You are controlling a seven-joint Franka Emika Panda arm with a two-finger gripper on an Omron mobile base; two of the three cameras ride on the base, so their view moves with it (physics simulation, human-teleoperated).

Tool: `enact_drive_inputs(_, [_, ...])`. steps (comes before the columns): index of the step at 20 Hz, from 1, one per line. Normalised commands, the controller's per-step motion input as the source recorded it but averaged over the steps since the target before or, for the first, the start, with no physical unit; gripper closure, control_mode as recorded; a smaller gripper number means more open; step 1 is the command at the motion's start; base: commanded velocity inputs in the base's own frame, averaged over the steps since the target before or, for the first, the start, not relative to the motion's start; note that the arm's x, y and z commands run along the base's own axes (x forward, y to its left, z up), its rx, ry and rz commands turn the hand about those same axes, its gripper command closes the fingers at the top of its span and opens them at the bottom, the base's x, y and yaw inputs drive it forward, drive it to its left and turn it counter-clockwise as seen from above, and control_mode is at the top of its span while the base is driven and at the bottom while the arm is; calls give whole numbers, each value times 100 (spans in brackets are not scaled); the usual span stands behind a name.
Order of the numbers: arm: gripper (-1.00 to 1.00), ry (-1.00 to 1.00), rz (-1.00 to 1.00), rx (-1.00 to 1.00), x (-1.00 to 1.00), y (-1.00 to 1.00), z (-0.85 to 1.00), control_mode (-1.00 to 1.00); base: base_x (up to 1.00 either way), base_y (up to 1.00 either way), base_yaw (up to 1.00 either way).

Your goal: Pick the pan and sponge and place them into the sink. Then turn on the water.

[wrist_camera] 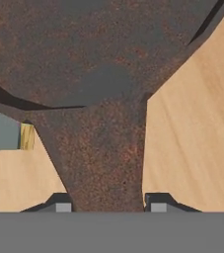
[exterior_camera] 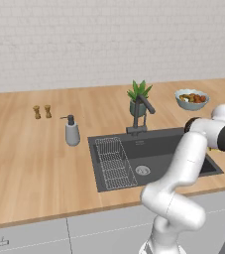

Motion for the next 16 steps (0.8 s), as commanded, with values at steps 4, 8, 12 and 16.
enact_drive_inputs(4, [100, -9, 18, -23, -11, 82, 52, -100, 0, 0, 0])
enact_drive_inputs(8, [100, 15, 33, -39, 0, 100, 56, -100, 0, 0, 0])
enact_drive_inputs(12, [100, 29, 40, -37, 2, 93, 34, -100, 0, 0, 0])
enact_drive_inputs(16, [100, 29, 42, -20, 13, 83, -1, -100, 0, 0, 0])
